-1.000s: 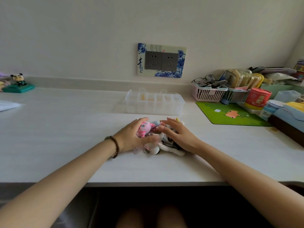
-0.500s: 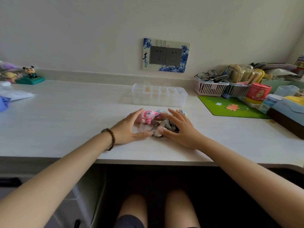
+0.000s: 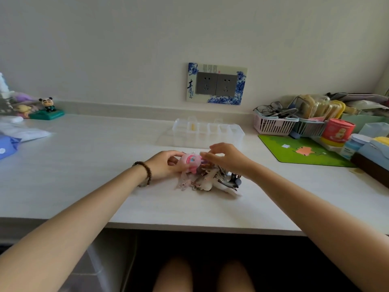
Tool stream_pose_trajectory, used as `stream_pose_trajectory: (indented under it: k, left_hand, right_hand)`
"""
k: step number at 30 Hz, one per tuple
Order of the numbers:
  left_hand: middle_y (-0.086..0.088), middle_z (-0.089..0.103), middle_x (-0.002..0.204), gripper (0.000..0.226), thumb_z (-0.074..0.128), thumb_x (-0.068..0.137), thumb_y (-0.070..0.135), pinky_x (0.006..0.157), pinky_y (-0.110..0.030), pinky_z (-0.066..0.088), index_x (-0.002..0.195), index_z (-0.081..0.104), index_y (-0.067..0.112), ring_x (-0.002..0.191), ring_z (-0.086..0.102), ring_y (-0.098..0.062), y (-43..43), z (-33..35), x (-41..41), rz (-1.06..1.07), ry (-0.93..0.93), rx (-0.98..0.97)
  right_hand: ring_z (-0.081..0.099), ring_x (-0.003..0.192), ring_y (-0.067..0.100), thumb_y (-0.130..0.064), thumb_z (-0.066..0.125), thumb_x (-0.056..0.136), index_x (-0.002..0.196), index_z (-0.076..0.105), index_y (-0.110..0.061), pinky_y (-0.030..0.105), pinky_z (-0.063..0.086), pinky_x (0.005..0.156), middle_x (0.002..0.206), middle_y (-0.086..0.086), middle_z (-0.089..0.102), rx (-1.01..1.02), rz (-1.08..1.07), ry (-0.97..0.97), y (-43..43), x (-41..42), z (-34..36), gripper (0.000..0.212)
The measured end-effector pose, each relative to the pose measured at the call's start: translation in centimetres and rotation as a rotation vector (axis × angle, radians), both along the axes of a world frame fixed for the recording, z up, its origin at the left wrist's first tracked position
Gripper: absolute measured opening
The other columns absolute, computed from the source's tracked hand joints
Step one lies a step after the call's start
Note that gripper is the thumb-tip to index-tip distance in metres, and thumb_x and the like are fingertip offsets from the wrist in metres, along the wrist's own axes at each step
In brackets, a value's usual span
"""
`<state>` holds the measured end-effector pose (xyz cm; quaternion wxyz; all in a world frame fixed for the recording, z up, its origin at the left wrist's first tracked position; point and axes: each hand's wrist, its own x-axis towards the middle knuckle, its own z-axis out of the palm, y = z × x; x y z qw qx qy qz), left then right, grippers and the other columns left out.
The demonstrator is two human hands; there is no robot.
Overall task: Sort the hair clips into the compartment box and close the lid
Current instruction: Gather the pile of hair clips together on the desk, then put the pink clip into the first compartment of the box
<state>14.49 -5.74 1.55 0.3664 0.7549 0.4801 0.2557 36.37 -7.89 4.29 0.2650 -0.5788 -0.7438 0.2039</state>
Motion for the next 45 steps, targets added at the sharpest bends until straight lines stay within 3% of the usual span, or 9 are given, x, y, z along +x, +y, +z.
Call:
stream_pose_trajectory:
  k: [4,9,17,20,24,33,37,40,45]
  left_hand:
    - [0.008,0.069,0.092,0.062,0.077,0.047,0.066,0.065,-0.015,0.047,0.096,0.065,0.030,0.081,0.065,-0.004,0.6,0.2,0.5,0.039,-0.104,0.009]
    - [-0.007,0.065,0.097,0.055,0.074,0.062,0.048,0.056,-0.020,0.052,0.105,0.057,0.018,0.065,0.069,-0.013,2.6,2.3,0.5,0.134,-0.390,0.051]
    - [-0.002,0.075,0.079,0.036,0.068,0.071,0.047,0.058,-0.021,0.053,0.087,0.059,0.017,0.074,0.070,-0.014,9.5,6.1,0.7,0.188,-0.544,0.138]
    - [0.003,0.068,0.095,0.017,0.057,0.086,0.036,0.072,-0.029,0.054,0.094,0.059,0.021,0.084,0.064,-0.017,13.0,5.3,-0.8,0.302,-0.445,0.250]
    - [-0.005,0.051,0.128,0.039,0.045,0.094,0.031,0.099,-0.036,0.041,0.129,0.045,0.014,0.111,0.053,-0.022,15.9,2.7,-2.1,0.353,-0.383,0.074]
    - [0.014,0.035,0.141,0.045,0.026,0.096,0.043,0.108,-0.028,0.029,0.140,0.029,0.033,0.125,0.040,-0.006,16.7,0.4,-1.1,0.078,-0.444,-0.103]
    - [0.018,0.035,0.143,0.051,0.032,0.089,0.052,0.112,-0.029,0.022,0.138,0.030,0.039,0.130,0.033,0.000,16.7,-0.2,-0.4,0.004,-0.461,-0.096]
    - [0.016,0.044,0.135,0.053,0.041,0.079,0.063,0.104,-0.021,0.026,0.129,0.034,0.048,0.127,0.036,0.001,16.7,-0.5,-0.1,0.008,-0.465,-0.090]
    - [0.012,0.052,0.123,0.069,0.063,0.052,0.076,0.089,-0.018,0.043,0.111,0.036,0.055,0.114,0.051,0.000,16.8,-1.0,0.5,0.027,-0.420,-0.025]
  right_hand:
    - [0.049,0.120,0.014,-0.052,0.060,0.081,0.096,0.074,-0.028,0.030,0.036,0.101,0.130,0.003,0.056,-0.011,0.067,-0.002,0.5,-0.6,-0.3,0.032]
    - [0.057,0.097,-0.010,-0.046,0.059,0.083,0.108,0.064,-0.029,0.010,0.040,0.084,0.110,-0.016,0.063,0.005,0.130,0.277,1.4,-1.3,0.9,0.030]
    - [0.070,0.089,0.017,-0.023,0.068,0.082,0.112,0.056,-0.015,0.025,0.058,0.075,0.104,0.008,0.070,-0.105,0.122,0.846,8.8,-3.6,4.2,0.033]
    - [0.069,0.084,0.019,-0.022,0.070,0.080,0.111,0.055,-0.011,0.025,0.059,0.070,0.106,0.014,0.067,-0.102,0.035,0.748,12.5,-3.7,5.5,0.037]
    - [0.067,0.069,0.018,-0.017,0.072,0.078,0.103,0.054,-0.006,0.025,0.059,0.061,0.098,0.015,0.064,-0.149,-0.013,0.596,16.8,-4.0,6.3,0.032]
    - [0.041,0.039,0.008,-0.053,0.061,0.077,0.061,0.057,-0.014,0.017,0.032,0.038,0.047,-0.005,0.049,-0.036,-0.063,-0.038,20.8,-5.7,3.9,0.042]
    - [0.056,0.082,0.015,-0.057,0.045,0.087,0.095,0.068,-0.021,0.030,0.044,0.073,0.097,0.002,0.063,0.140,-0.001,-0.185,20.8,-5.2,3.3,0.044]
    - [0.038,0.126,0.015,-0.057,0.030,0.091,0.124,0.054,-0.038,0.036,0.028,0.105,0.138,-0.004,0.044,0.168,0.139,-0.321,19.9,-2.7,2.8,0.045]
    - [0.028,0.138,0.013,-0.055,0.018,0.094,0.137,0.037,-0.042,0.036,0.017,0.113,0.149,-0.008,0.035,0.034,0.148,-0.283,18.5,0.3,1.3,0.049]
